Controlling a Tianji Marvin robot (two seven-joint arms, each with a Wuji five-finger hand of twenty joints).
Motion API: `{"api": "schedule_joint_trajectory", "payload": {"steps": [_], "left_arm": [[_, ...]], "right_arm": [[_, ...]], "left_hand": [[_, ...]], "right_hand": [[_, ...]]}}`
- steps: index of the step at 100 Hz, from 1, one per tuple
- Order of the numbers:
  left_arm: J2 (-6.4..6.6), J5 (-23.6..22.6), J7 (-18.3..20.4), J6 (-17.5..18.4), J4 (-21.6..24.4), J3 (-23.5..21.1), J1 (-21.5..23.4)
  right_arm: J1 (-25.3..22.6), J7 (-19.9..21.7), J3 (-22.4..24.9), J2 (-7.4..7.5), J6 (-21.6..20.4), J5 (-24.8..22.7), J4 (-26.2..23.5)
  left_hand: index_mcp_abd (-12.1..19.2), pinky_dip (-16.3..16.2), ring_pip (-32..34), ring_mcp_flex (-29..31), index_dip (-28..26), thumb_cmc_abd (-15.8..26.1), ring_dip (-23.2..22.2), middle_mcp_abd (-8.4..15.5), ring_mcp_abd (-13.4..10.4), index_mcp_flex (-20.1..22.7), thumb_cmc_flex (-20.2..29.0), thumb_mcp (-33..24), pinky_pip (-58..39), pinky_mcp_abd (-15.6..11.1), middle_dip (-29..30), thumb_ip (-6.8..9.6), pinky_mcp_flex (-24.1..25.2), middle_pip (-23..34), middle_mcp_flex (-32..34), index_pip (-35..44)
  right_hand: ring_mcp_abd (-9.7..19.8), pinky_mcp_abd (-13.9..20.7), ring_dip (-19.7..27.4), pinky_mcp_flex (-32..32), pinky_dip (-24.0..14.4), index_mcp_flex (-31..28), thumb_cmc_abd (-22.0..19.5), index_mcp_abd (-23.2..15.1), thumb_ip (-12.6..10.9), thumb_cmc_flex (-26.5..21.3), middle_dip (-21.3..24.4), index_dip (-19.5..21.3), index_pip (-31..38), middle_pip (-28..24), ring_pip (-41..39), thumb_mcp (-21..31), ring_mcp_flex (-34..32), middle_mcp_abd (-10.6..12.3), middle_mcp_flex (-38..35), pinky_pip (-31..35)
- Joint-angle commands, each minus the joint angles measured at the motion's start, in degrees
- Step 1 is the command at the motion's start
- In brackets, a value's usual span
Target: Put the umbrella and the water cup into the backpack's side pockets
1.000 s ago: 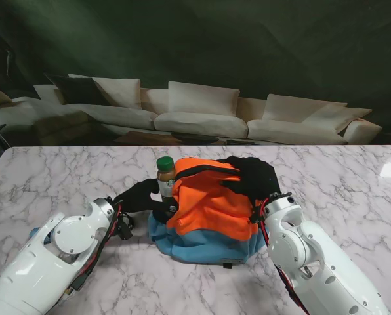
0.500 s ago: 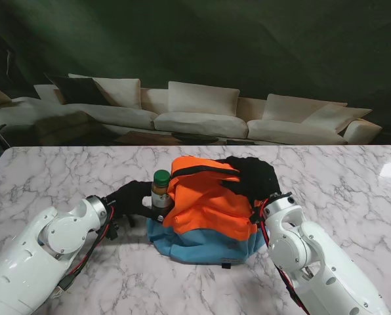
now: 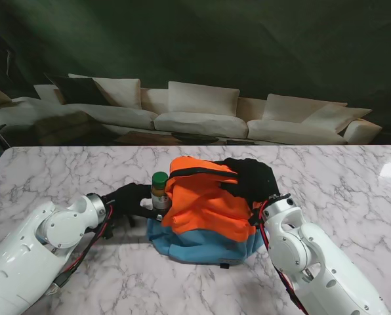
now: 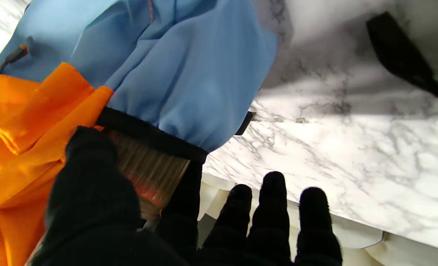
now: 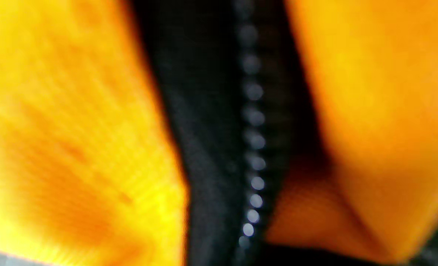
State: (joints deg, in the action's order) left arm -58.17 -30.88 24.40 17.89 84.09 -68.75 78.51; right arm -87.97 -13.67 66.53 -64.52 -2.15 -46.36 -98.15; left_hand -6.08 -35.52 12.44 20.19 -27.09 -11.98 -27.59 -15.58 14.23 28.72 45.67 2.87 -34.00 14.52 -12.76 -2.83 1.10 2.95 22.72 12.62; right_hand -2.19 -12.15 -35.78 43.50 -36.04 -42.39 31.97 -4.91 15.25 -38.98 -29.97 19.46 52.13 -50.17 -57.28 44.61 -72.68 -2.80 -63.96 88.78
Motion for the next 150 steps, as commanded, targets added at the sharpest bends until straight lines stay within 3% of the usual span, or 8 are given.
{"api": "schedule_joint_trajectory", "payload": {"steps": [1, 17, 41, 57, 70, 92, 109, 150], "left_arm": [[0.22, -0.61, 0.06, 0.42, -0.65, -0.34, 0.48], [-0.27, 0.37, -2.16, 1.75, 0.99, -2.16, 1.51], [-1.17, 2.57, -5.27, 2.06, 1.98, -2.5, 0.92], [-1.39, 3.25, -5.88, 2.02, 1.75, -0.78, 0.16], [-1.7, 3.67, -7.39, 3.07, 0.72, 0.34, 0.15], [-0.7, 0.24, -5.94, 7.16, 0.16, -0.7, 1.5], [-0.27, -6.8, -7.23, 8.09, 0.64, -3.47, 4.28], [-2.0, -3.17, -13.25, 9.85, 10.76, -10.27, 7.2]], "right_arm": [[-0.67, 0.5, -0.13, 0.1, -0.04, -0.3, 0.01], [-0.63, 0.42, -0.18, 0.09, -0.13, -0.37, -0.13], [-0.52, 0.36, -0.46, 0.04, -0.42, -0.09, -0.24], [-0.6, 0.05, -0.54, -0.03, -0.66, 0.01, -0.42], [-0.67, -0.15, -0.45, -0.07, -0.66, 0.07, -0.55], [-1.36, -0.71, 0.31, -0.08, -0.76, -0.4, -1.04], [-1.76, -0.92, 0.62, -0.12, -0.41, -0.35, -1.12], [-1.41, -0.24, 0.45, -0.07, -0.07, -0.14, -1.23]], "left_hand": [[-11.73, 0.58, -0.98, -1.14, 3.87, 0.89, 0.43, -1.66, 0.64, -5.87, -2.77, -1.03, 0.94, 1.46, 1.07, 1.64, -0.19, -1.67, -2.71, -7.09], [-14.8, 0.55, 0.01, -0.19, 4.51, -0.59, 0.11, -2.37, 1.01, -11.13, -4.51, -1.3, 0.06, 1.54, 0.97, 1.65, -1.26, -1.61, -2.34, -8.96], [-10.15, 0.53, 0.79, 0.73, 6.54, 0.97, -0.31, 0.78, 0.17, -15.04, -3.21, -2.15, -1.27, 1.38, 0.13, 1.65, -1.03, -1.16, -2.01, -11.29], [-1.73, 0.6, 1.32, 2.19, 2.63, 5.89, -1.01, 2.75, -0.36, -3.44, 5.68, -1.81, -2.87, 1.87, -1.69, 1.78, -1.68, -0.02, 0.87, -2.51], [4.01, 1.23, 2.5, 4.51, -16.01, 3.01, -1.73, 4.41, -0.65, 7.78, 17.3, -2.95, -4.94, 2.99, -3.45, 2.39, -3.02, 2.37, 5.39, 13.97], [6.93, 2.52, 2.49, 4.74, -12.4, 1.59, -1.35, 5.54, -1.9, 11.11, 19.56, -3.03, -6.6, 1.68, -3.67, 2.84, -2.85, 4.44, 6.01, 24.22], [2.13, 2.76, 2.06, 3.74, -8.32, 5.25, -1.19, 4.32, -0.63, 7.83, 11.16, -2.11, -6.39, 1.89, -3.0, 2.09, -2.46, 4.05, 4.77, 14.55], [-9.1, 3.35, 0.4, 1.82, 5.8, 7.51, 0.27, -1.68, 0.85, -14.3, -0.22, -1.06, -4.53, 1.52, 0.21, 1.93, -1.84, -1.4, 0.57, -10.87]], "right_hand": [[1.03, -0.48, 0.04, -0.38, 0.31, -3.86, -5.66, -10.68, -2.54, -7.03, -0.7, 1.27, 6.35, 0.1, 0.19, 5.23, -2.07, 2.82, -1.21, 0.54], [0.95, -0.51, 0.06, -0.55, 0.33, -3.83, -5.56, -10.63, -2.56, -7.06, -0.68, 1.25, 6.33, 0.17, 0.33, 5.23, -1.83, 2.91, -1.19, 0.42], [0.95, -0.56, 0.04, -0.79, 0.33, -3.83, -5.64, -10.73, -2.57, -7.06, -0.67, 1.19, 6.29, 0.26, 0.4, 5.22, -1.76, 2.87, -1.15, 0.29], [0.95, -0.63, 0.03, -0.91, 0.32, -3.83, -5.68, -10.76, -2.57, -7.08, -0.68, 1.21, 6.33, 0.27, 0.44, 5.18, -1.7, 2.96, -1.17, 0.23], [0.94, -0.65, 0.02, -0.94, 0.3, -3.81, -5.66, -10.77, -2.57, -7.1, -0.69, 1.22, 6.35, 0.3, 0.46, 5.13, -1.67, 2.93, -1.14, 0.23], [0.92, -0.65, 0.0, -0.94, 0.26, -3.84, -5.7, -10.78, -2.58, -7.1, -0.68, 1.21, 6.37, 0.35, 0.5, 5.12, -1.62, 2.95, -1.13, 0.23], [0.89, -0.65, 0.0, -0.94, 0.24, -3.79, -5.7, -10.78, -2.58, -7.08, -0.63, 1.17, 6.34, 0.43, 0.55, 5.05, -1.54, 2.99, -1.06, 0.22], [0.66, -0.74, 0.36, -1.3, 0.32, -3.4, -6.03, -10.52, -2.6, -7.17, -0.15, 0.73, 5.92, 1.24, 1.58, 4.89, -0.89, 2.89, -0.77, -0.15]]}}
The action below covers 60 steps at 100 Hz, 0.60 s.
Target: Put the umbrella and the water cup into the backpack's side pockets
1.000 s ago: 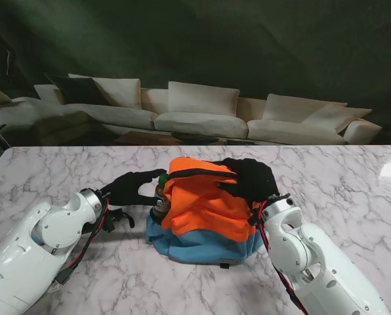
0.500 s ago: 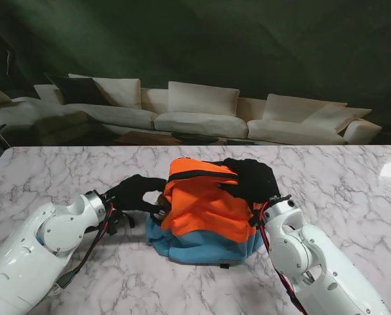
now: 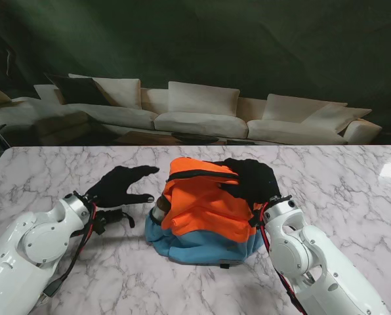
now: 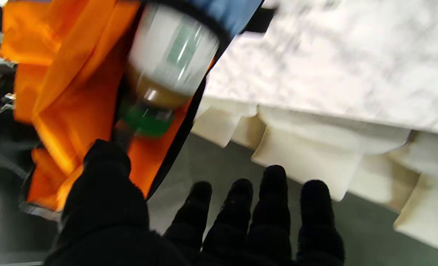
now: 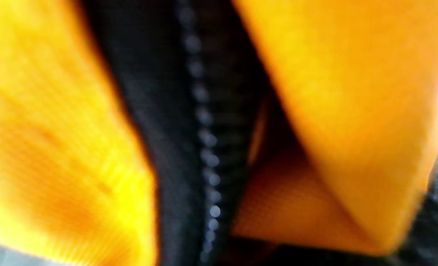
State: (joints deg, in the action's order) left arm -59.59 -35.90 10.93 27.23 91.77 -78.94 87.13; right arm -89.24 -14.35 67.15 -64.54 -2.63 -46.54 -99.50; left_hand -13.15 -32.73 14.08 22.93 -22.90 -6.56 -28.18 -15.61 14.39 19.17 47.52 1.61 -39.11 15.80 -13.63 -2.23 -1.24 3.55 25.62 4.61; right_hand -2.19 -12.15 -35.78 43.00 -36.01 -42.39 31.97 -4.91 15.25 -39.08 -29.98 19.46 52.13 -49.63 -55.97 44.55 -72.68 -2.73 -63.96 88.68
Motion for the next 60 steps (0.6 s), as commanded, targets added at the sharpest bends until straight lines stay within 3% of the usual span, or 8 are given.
{"api": "schedule_joint_trajectory", "payload": {"steps": [1, 11, 29, 44, 60], "left_arm": [[-0.62, 2.05, 0.12, 0.6, 3.36, -0.11, -1.5], [-0.9, 3.25, -0.42, 1.02, 6.08, 0.03, -2.66], [-1.08, 3.89, -0.27, 0.83, 8.85, 2.96, -5.82], [-1.13, 2.84, 0.18, -0.64, 8.16, 7.73, -10.02], [-1.17, 4.91, 2.42, -3.69, 5.45, 12.94, -14.29]], "right_arm": [[-0.13, 0.46, -0.17, -0.04, 0.43, 0.05, 0.11], [0.05, 0.61, -0.26, -0.05, 0.68, 0.14, 0.19], [0.47, 0.36, -0.6, -0.16, 1.05, 0.37, 0.51], [0.72, 0.42, -0.95, -0.16, 0.63, 0.55, 0.58], [0.83, 0.42, -1.19, -0.13, 0.14, 0.45, 0.61]], "left_hand": [[-2.19, 0.55, -1.3, -1.0, 1.76, 2.14, 0.9, -1.76, 0.79, -5.16, -2.29, 0.24, 0.58, 0.24, 1.17, 1.31, 0.5, -2.13, -2.53, -3.08], [-2.98, 1.1, -1.97, -2.31, 3.75, 1.28, 1.75, -3.33, 1.49, -7.79, -5.85, 0.55, 1.49, 0.31, 2.97, 1.18, 0.41, -3.58, -6.41, -4.59], [-4.16, 1.76, -2.49, -3.63, 4.18, -2.11, 2.84, -4.71, 2.21, -8.69, -9.99, 0.76, 2.61, 0.15, 5.3, 0.84, 0.47, -4.41, -11.43, -3.83], [-3.98, 2.02, -2.47, -3.62, 4.66, -4.66, 3.52, -4.95, 2.4, -10.12, -10.45, 0.1, 3.06, 0.15, 6.77, 0.86, 0.07, -4.77, -13.95, -4.3], [-3.24, 2.85, -3.05, -4.44, 5.46, -6.06, 4.42, -4.56, 2.63, -11.04, -10.24, -0.29, 4.49, -0.08, 8.5, 0.91, -0.03, -4.83, -16.47, -4.7]], "right_hand": [[0.66, -0.75, 0.37, -0.82, 0.3, -3.36, -6.03, -10.5, -2.6, -7.08, -0.12, 0.72, 5.89, 0.73, 0.31, 4.94, -0.88, 2.83, -0.75, -0.08], [0.53, -0.95, 0.61, -1.11, 0.4, -3.04, -6.33, -10.32, -2.62, -7.23, 0.06, 0.57, 5.74, 1.05, 0.95, 4.81, -0.5, 2.77, -0.38, -0.41], [0.42, -1.07, 0.9, -1.56, 0.49, -2.54, -6.68, -9.92, -2.67, -7.48, 0.41, 0.32, 5.54, 1.6, 1.87, 4.51, 0.02, 2.62, 0.19, -0.83], [0.33, -1.23, 1.03, -1.77, 0.52, -2.39, -6.8, -9.82, -2.71, -7.58, 0.6, 0.1, 5.47, 1.86, 2.38, 4.36, 0.24, 2.64, 0.33, -1.04], [0.32, -1.22, 1.07, -1.87, 0.52, -2.39, -6.88, -9.93, -2.74, -7.61, 0.74, -0.04, 5.49, 2.04, 2.63, 4.28, 0.32, 2.74, 0.3, -1.14]]}}
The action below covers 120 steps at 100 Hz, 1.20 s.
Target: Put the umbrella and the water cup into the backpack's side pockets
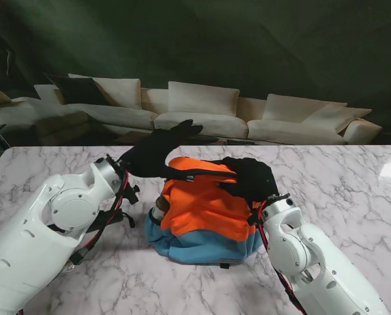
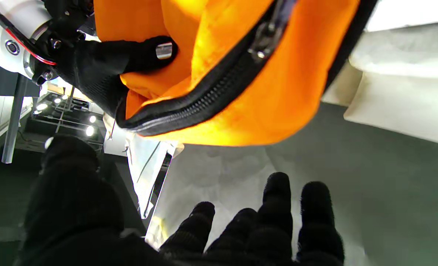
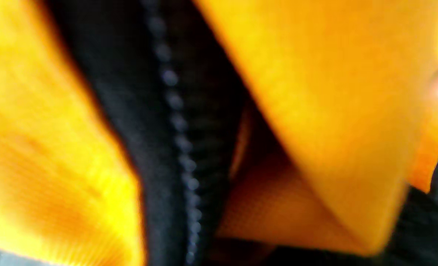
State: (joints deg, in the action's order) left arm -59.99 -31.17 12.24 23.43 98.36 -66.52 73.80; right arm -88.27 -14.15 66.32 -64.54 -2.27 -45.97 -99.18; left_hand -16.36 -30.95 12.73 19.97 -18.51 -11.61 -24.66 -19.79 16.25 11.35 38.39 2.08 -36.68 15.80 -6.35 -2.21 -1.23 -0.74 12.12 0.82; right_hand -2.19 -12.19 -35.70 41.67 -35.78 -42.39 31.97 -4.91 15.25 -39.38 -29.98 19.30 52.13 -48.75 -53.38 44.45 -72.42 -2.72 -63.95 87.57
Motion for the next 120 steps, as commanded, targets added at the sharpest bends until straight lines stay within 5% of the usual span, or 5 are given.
{"api": "schedule_joint_trajectory", "payload": {"steps": [1, 54, 71, 88, 120], "left_arm": [[-0.79, 0.17, 1.08, 0.03, -1.32, 0.78, -1.16], [0.18, -2.02, 6.48, -3.48, -5.32, 5.97, -5.38], [0.38, -2.51, 7.83, -4.86, -5.68, 7.16, -6.34], [0.2, -2.91, 7.35, -6.02, -5.55, 7.45, -6.42], [-0.23, -4.27, 4.92, -5.94, -5.93, 7.35, -6.46]], "right_arm": [[-0.14, 0.21, -0.37, -0.13, -0.23, -0.12, 0.3], [-1.74, 0.28, -0.03, -0.04, -1.43, 0.06, -0.67], [-3.26, 4.57, 1.42, 0.62, -4.01, 1.53, -2.32], [-6.07, 4.03, 4.5, 0.85, -6.16, -0.3, -4.6], [-14.88, 4.64, 15.35, 0.51, -13.32, 4.02, -10.71]], "left_hand": [[0.03, 1.08, -1.68, -1.46, 1.06, -1.03, 0.92, -0.32, 0.78, -3.15, -1.1, -0.76, 2.06, -0.08, 1.24, 0.89, -0.04, -0.5, -2.87, -0.87], [-3.23, 0.18, 3.13, 8.93, -0.18, -5.77, -1.36, 2.55, -2.73, 1.75, 15.27, -4.63, -7.31, -4.38, -4.89, 3.18, -7.83, 3.7, 13.85, 1.82], [4.75, -0.44, 8.53, 22.58, -5.79, -1.73, -6.26, 13.58, -8.43, 16.22, 28.17, -8.44, -18.33, -8.08, -13.48, 4.04, -16.93, 16.12, 30.69, 11.14], [12.19, -1.53, 15.05, 28.64, -24.55, -1.55, -13.51, 16.67, -7.54, 20.55, 35.51, -9.03, -23.37, -6.11, -27.78, 3.01, -17.37, 15.5, 41.69, 27.86], [15.42, -2.2, 18.74, 31.43, -24.16, -1.35, -16.06, 17.65, -7.84, 23.1, 35.58, -9.74, -25.7, -5.78, -29.88, 2.64, -18.68, 17.88, 45.28, 39.07]], "right_hand": [[0.32, -1.18, 0.99, -0.55, 0.29, -2.39, -6.88, -9.93, -2.75, -7.33, 0.74, 0.11, 5.5, 1.18, 0.05, 4.38, 0.07, 2.73, 0.3, -0.04], [0.06, -1.48, 1.46, -2.06, 0.64, -1.03, -7.52, -8.82, -2.61, -6.7, 1.22, -0.67, 4.92, 2.36, 1.93, 3.83, 1.59, 2.52, 1.47, -1.43], [-2.26, -4.86, 4.03, -13.07, 1.93, 6.16, -10.31, -2.68, -5.58, 8.95, 2.45, 1.96, -5.74, 7.45, 13.85, -3.11, 13.47, -0.33, 14.34, -10.71], [-2.87, -6.51, 7.08, -17.1, 2.85, 6.67, -11.28, -1.96, -8.17, 12.05, 3.91, 6.53, -12.52, 9.84, 20.52, -5.13, 19.08, -0.71, 19.63, -15.07], [-5.38, -7.97, 12.02, -27.53, 3.49, 15.86, -14.03, 0.48, -10.26, 21.97, 7.39, 10.32, -23.48, 16.9, 32.25, -14.77, 33.42, -3.09, 34.04, -24.59]]}}
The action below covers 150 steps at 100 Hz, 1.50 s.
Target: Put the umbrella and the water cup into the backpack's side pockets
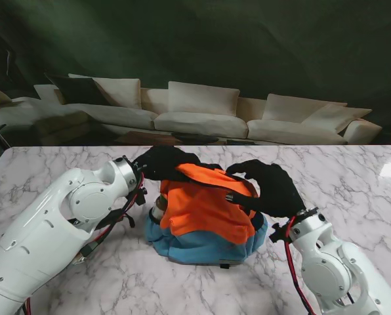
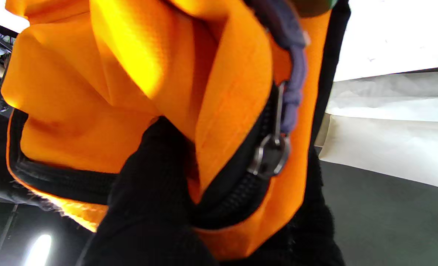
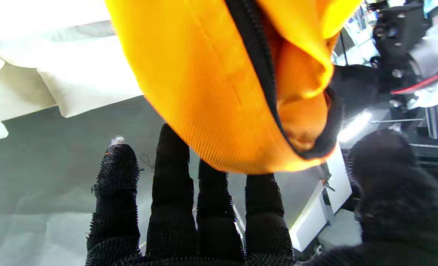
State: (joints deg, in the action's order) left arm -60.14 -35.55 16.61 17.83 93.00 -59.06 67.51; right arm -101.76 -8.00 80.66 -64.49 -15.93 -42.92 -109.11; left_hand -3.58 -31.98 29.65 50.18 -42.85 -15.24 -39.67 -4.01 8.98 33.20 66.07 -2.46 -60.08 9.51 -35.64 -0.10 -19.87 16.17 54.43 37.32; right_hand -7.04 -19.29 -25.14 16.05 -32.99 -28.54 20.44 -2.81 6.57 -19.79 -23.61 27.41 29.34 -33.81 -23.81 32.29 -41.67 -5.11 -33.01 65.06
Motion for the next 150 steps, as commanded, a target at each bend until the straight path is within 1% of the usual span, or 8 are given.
{"api": "schedule_joint_trajectory", "payload": {"steps": [1, 16, 32, 53, 68, 89, 108, 150], "left_arm": [[-0.08, 0.21, 0.58, -0.34, -0.55, -0.11, -0.16], [0.0, 0.6, 0.6, 1.03, -0.01, -0.35, 0.29], [-0.08, 0.36, -0.74, 3.19, 1.1, -1.45, 1.69], [-0.11, 0.88, -1.01, 4.95, 2.06, -1.48, 1.51], [-0.61, 1.7, -1.9, 4.33, 1.04, 0.76, -0.98], [-1.75, 3.45, -4.22, 2.3, -1.69, 4.43, -4.51], [-2.75, 4.71, -6.85, 1.76, -4.58, 6.78, -6.32], [-4.77, 6.89, -16.01, 13.93, -10.14, 8.05, -5.1]], "right_arm": [[-1.55, -1.72, 1.28, 0.4, 0.2, 1.04, -0.81], [-3.74, -6.87, 5.16, -0.43, 1.86, -0.2, -0.96], [-3.15, -9.72, 7.03, -0.73, 5.63, -2.36, 2.48], [0.4, -5.3, 4.56, 0.64, 5.17, -4.73, 9.3], [1.78, 0.32, 1.39, 1.73, 4.84, -5.44, 11.01], [2.83, 11.09, -0.9, 3.28, -3.95, -0.46, 9.21], [3.95, 14.25, -4.79, 3.91, -8.19, 1.86, 7.71], [8.26, 18.53, -11.96, 4.94, -8.12, 1.93, 10.24]], "left_hand": [[2.67, -1.16, 1.8, 1.19, 0.19, 2.31, -1.04, 1.86, -0.6, 1.25, 7.89, -5.2, -2.28, 0.51, -0.58, 0.53, 0.0, 0.98, 2.99, 2.66], [3.58, -1.08, 1.47, 1.05, 0.24, 2.46, -0.84, 2.48, -0.77, 1.28, 7.79, -5.04, -2.03, 0.76, -0.54, 0.45, 0.68, 0.96, 2.91, 3.93], [4.31, -0.98, 0.88, 0.27, 0.48, 3.05, -0.57, 2.99, -1.07, 0.23, 7.76, -4.78, -1.58, 0.44, -0.52, 0.27, 1.65, 0.67, 2.1, 4.2], [6.35, -1.27, -0.9, 0.52, -0.55, 3.66, 0.77, 3.99, -2.53, -0.57, 7.89, -4.78, -0.94, 0.85, -0.85, 0.24, 3.06, 0.26, 1.44, 4.81], [7.36, -1.52, -1.32, 0.02, -0.77, 4.46, 0.94, 4.05, -2.56, -1.08, 7.89, -5.0, -0.56, 1.74, -1.2, 0.03, 3.89, 0.42, 0.42, 4.67], [8.53, -1.39, -4.63, -4.14, -1.57, 6.69, 2.2, 2.6, -2.07, -0.43, 7.89, -5.8, 2.48, 3.38, -1.09, -0.45, 7.3, -0.26, -4.38, 4.57], [10.12, -1.15, -9.94, -9.52, 1.16, 9.6, 5.16, 0.72, -1.12, 0.76, 7.89, -4.92, 7.62, 4.98, 3.06, -0.75, 10.71, -1.92, -10.82, 0.3], [11.55, -1.35, -14.41, -15.92, 1.0, 12.56, 8.89, 3.02, -2.39, 8.5, 7.89, -6.87, 13.25, 4.74, 9.45, -0.9, 13.67, -1.52, -16.72, 5.28]], "right_hand": [[-0.56, -0.88, 1.73, -2.0, 0.74, 2.02, -2.67, -1.59, -1.66, 2.2, 1.18, 2.28, -0.91, 2.08, 3.12, -3.07, 2.72, -0.7, 3.16, -2.44], [-0.28, -0.61, 2.9, -1.59, 0.41, 0.77, -8.2, -2.23, -3.73, -12.19, 2.53, 3.41, -1.31, 2.3, 4.84, -8.55, 1.94, -0.45, 2.15, -3.56], [0.58, -0.36, 3.47, -1.88, 1.48, 0.96, -4.43, -6.79, 0.6, -16.01, 4.02, -2.4, 3.74, 2.56, 5.24, 8.04, 1.59, 1.76, 0.48, -4.89], [1.8, -0.12, 5.15, -4.76, 3.11, 11.04, -2.4, -13.82, -2.4, -14.8, 7.26, -4.75, -3.42, 7.27, 8.94, 14.37, 4.7, 7.1, 3.23, -8.98], [1.17, -0.54, 6.0, -5.45, 3.62, 9.19, -0.79, -12.84, -2.3, -12.02, 8.08, -4.48, -2.07, 8.42, 10.43, 13.03, 5.94, 6.0, 4.45, -10.35], [0.83, -0.48, 5.71, -4.1, 2.94, 5.24, -0.35, -13.38, -2.26, -10.03, 8.21, -3.53, -0.33, 8.14, 9.94, 11.59, 4.53, 5.18, 2.46, -9.44], [0.87, -0.44, 5.19, -3.26, 2.4, 3.42, -1.77, -14.9, -2.21, -10.12, 7.37, -2.68, 0.47, 7.14, 9.31, 10.92, 3.16, 4.93, 0.19, -8.71], [1.1, -0.2, 5.56, -3.5, 2.49, 1.54, -2.52, -12.36, -2.22, -9.05, 7.63, -2.48, 0.89, 8.28, 10.22, 10.09, 4.29, 4.68, 1.81, -8.9]]}}
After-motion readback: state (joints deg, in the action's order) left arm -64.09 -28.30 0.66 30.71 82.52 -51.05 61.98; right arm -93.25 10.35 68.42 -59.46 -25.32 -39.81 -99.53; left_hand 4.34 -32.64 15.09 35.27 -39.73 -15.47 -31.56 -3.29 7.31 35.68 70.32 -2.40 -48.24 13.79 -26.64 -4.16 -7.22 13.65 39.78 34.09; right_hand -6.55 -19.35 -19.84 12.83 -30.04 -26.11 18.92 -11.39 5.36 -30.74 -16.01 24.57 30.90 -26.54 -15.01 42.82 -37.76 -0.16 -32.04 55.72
